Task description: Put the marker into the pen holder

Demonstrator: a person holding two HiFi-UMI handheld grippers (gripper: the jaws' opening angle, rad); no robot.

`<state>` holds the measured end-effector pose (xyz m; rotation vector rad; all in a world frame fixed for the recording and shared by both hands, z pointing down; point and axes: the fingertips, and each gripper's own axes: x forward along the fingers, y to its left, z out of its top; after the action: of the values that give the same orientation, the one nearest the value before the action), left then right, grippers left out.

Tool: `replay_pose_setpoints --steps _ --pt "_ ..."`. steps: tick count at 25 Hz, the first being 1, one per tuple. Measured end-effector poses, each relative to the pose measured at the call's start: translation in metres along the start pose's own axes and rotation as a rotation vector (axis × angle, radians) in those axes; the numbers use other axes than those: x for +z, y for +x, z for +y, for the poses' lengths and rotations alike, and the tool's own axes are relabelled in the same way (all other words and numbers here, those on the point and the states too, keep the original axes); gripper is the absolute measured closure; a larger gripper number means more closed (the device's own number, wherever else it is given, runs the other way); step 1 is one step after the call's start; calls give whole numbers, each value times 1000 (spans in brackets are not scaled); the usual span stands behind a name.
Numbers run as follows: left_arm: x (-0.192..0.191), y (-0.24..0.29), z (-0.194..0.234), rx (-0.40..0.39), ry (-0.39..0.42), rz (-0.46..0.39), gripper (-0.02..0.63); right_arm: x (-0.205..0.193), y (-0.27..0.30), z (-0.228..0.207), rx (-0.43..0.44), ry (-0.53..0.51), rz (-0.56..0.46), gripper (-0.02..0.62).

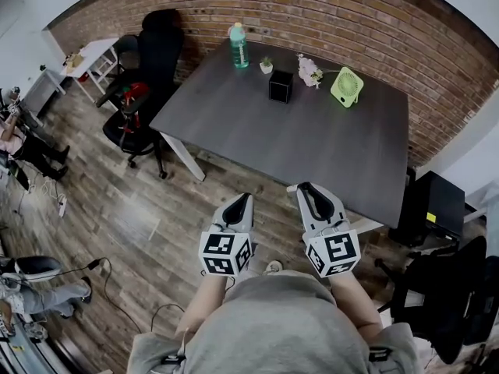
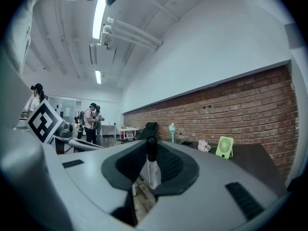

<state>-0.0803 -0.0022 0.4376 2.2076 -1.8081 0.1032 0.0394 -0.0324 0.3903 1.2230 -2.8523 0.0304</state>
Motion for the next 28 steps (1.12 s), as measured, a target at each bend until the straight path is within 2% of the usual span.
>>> replay_pose_setpoints --steps 18,28 --pt "13 76 30 3 -18 29 584 1 66 -51 -25 22 1 529" --pt "28 145 69 -7 -20 36 584 -3 134 -93 -52 11 13 529"
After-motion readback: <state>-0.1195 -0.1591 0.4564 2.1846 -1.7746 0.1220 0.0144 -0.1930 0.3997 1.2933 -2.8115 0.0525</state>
